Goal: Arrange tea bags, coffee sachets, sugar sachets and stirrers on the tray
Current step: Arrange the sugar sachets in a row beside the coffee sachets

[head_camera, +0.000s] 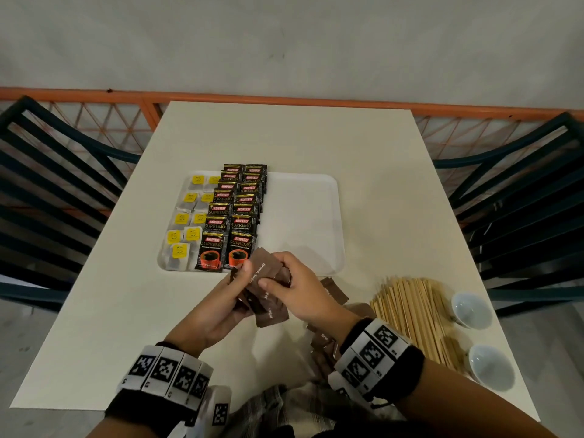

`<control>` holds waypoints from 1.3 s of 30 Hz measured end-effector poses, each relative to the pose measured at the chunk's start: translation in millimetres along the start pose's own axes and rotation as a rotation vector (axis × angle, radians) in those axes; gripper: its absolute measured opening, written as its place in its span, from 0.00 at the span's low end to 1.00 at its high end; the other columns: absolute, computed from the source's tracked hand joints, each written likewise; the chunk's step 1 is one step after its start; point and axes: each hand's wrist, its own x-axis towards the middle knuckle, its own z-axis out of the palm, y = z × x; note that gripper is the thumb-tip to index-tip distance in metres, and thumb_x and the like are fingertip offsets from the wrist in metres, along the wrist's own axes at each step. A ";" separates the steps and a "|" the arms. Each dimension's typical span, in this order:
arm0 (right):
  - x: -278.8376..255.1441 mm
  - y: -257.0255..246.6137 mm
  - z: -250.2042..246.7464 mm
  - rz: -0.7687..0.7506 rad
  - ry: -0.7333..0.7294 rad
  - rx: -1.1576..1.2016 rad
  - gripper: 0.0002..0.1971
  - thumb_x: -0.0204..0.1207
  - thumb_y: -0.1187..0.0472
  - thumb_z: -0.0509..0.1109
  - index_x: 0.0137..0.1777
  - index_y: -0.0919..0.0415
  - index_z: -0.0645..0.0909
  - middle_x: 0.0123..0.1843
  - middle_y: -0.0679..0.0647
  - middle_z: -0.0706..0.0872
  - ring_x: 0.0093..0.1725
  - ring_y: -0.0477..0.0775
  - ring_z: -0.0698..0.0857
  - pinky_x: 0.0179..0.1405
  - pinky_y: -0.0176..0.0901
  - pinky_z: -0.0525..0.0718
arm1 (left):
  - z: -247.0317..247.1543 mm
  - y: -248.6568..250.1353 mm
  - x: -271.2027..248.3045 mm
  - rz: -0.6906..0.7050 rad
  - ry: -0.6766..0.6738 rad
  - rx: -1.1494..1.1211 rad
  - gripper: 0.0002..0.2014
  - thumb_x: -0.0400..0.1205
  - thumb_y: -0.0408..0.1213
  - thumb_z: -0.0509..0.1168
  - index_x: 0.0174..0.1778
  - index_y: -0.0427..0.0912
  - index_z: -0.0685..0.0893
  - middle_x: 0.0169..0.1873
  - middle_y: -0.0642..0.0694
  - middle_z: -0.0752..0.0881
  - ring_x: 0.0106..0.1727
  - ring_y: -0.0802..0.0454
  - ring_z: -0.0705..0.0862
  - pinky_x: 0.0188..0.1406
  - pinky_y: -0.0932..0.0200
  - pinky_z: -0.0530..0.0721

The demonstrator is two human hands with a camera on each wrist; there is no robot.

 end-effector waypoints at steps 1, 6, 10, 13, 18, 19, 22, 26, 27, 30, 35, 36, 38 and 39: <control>-0.4 -1.2 2.6 -0.021 0.001 -0.028 0.19 0.76 0.61 0.70 0.66 0.55 0.73 0.56 0.50 0.84 0.56 0.47 0.83 0.58 0.41 0.81 | 0.9 1.6 0.5 -0.008 -0.009 0.000 0.22 0.77 0.51 0.57 0.60 0.40 0.82 0.52 0.38 0.88 0.51 0.47 0.88 0.46 0.52 0.87; -3.0 -1.3 7.0 -0.128 -0.159 -0.253 0.27 0.83 0.55 0.59 0.80 0.54 0.56 0.75 0.52 0.70 0.74 0.48 0.68 0.73 0.40 0.66 | -6.0 0.8 -1.6 -0.112 -0.088 -0.169 0.23 0.65 0.48 0.78 0.50 0.37 0.88 0.45 0.33 0.89 0.44 0.43 0.89 0.45 0.47 0.87; -4.3 12.0 15.3 -0.235 -0.146 -0.492 0.29 0.84 0.44 0.43 0.80 0.59 0.55 0.80 0.54 0.64 0.80 0.52 0.56 0.82 0.50 0.52 | -5.0 1.7 -2.2 -0.153 -0.079 -0.262 0.22 0.65 0.43 0.78 0.51 0.36 0.87 0.44 0.33 0.88 0.43 0.42 0.89 0.40 0.47 0.88; -4.3 16.4 23.2 -0.340 -0.074 -0.568 0.38 0.79 0.38 0.31 0.79 0.62 0.59 0.81 0.55 0.62 0.82 0.50 0.53 0.83 0.48 0.46 | -2.6 2.5 0.4 -0.172 -0.009 -0.264 0.14 0.72 0.40 0.65 0.50 0.38 0.85 0.36 0.36 0.89 0.36 0.45 0.89 0.30 0.51 0.88; -7.8 -1.3 18.7 -0.390 -0.092 -0.454 0.44 0.73 0.33 0.59 0.81 0.58 0.50 0.82 0.53 0.59 0.81 0.49 0.51 0.80 0.40 0.46 | -8.2 3.5 2.1 -0.039 0.023 -0.323 0.22 0.54 0.43 0.83 0.42 0.40 0.89 0.40 0.39 0.89 0.42 0.49 0.90 0.38 0.55 0.89; -7.6 -4.4 18.3 -0.412 -0.098 -0.477 0.49 0.68 0.34 0.68 0.81 0.56 0.49 0.81 0.53 0.59 0.81 0.49 0.52 0.80 0.41 0.47 | -9.0 4.6 2.1 -0.019 0.005 -0.325 0.20 0.55 0.41 0.82 0.41 0.39 0.89 0.40 0.38 0.89 0.41 0.50 0.90 0.38 0.56 0.89; -2.0 -10.8 20.6 -0.466 -0.097 -0.578 0.57 0.57 0.36 0.78 0.81 0.53 0.52 0.80 0.52 0.61 0.80 0.51 0.56 0.80 0.46 0.53 | -1.7 3.3 -0.7 -0.068 -0.073 -0.324 0.20 0.40 0.37 0.83 0.27 0.38 0.90 0.27 0.38 0.88 0.29 0.49 0.88 0.26 0.61 0.86; 6.7 -14.5 24.6 -0.541 -0.075 -0.591 0.45 0.62 0.41 0.78 0.76 0.57 0.64 0.70 0.54 0.71 0.70 0.52 0.69 0.70 0.48 0.70 | -4.3 8.9 -0.2 -0.050 -0.065 -0.384 0.26 0.33 0.38 0.84 0.27 0.38 0.89 0.25 0.39 0.87 0.30 0.48 0.89 0.26 0.61 0.85; 8.8 -15.2 25.2 -0.544 -0.076 -0.594 0.43 0.63 0.43 0.77 0.75 0.57 0.65 0.68 0.55 0.72 0.67 0.52 0.71 0.68 0.47 0.71 | -7.7 10.9 -0.1 -0.044 -0.056 -0.392 0.26 0.33 0.38 0.84 0.27 0.39 0.89 0.25 0.39 0.87 0.30 0.48 0.88 0.26 0.60 0.86; 15.3 -19.6 26.2 -0.527 -0.078 -0.603 0.39 0.63 0.45 0.77 0.72 0.58 0.69 0.66 0.55 0.72 0.63 0.52 0.73 0.66 0.44 0.74 | -20.2 16.7 0.8 -0.042 -0.081 -0.435 0.26 0.34 0.37 0.84 0.28 0.39 0.89 0.26 0.39 0.87 0.29 0.47 0.88 0.26 0.59 0.86; 27.4 -35.2 28.9 -0.466 -0.079 -0.537 0.35 0.61 0.49 0.81 0.64 0.63 0.71 0.65 0.58 0.75 0.60 0.54 0.77 0.60 0.35 0.69 | -30.3 26.4 7.0 -0.105 -0.035 -0.385 0.28 0.32 0.40 0.85 0.30 0.41 0.90 0.29 0.41 0.88 0.31 0.50 0.89 0.26 0.61 0.85; 29.4 -37.6 31.1 -0.461 -0.069 -0.530 0.35 0.61 0.49 0.81 0.62 0.63 0.71 0.65 0.59 0.77 0.60 0.55 0.78 0.60 0.36 0.71 | -32.5 28.6 8.9 -0.110 -0.029 -0.382 0.28 0.32 0.41 0.85 0.30 0.42 0.90 0.29 0.41 0.88 0.32 0.50 0.89 0.26 0.62 0.85; 33.8 -40.3 36.2 -0.436 -0.049 -0.531 0.35 0.62 0.47 0.80 0.64 0.62 0.70 0.65 0.58 0.78 0.62 0.55 0.78 0.64 0.44 0.74 | -36.6 33.8 11.5 -0.120 -0.056 -0.391 0.28 0.33 0.41 0.85 0.30 0.42 0.91 0.30 0.41 0.89 0.33 0.50 0.89 0.26 0.62 0.85; 36.6 -40.2 38.7 -0.413 -0.052 -0.546 0.36 0.64 0.45 0.79 0.67 0.61 0.69 0.67 0.57 0.78 0.67 0.54 0.76 0.71 0.48 0.71 | -39.2 36.7 12.5 -0.123 -0.083 -0.404 0.28 0.34 0.41 0.85 0.31 0.41 0.91 0.31 0.41 0.89 0.33 0.50 0.90 0.26 0.61 0.86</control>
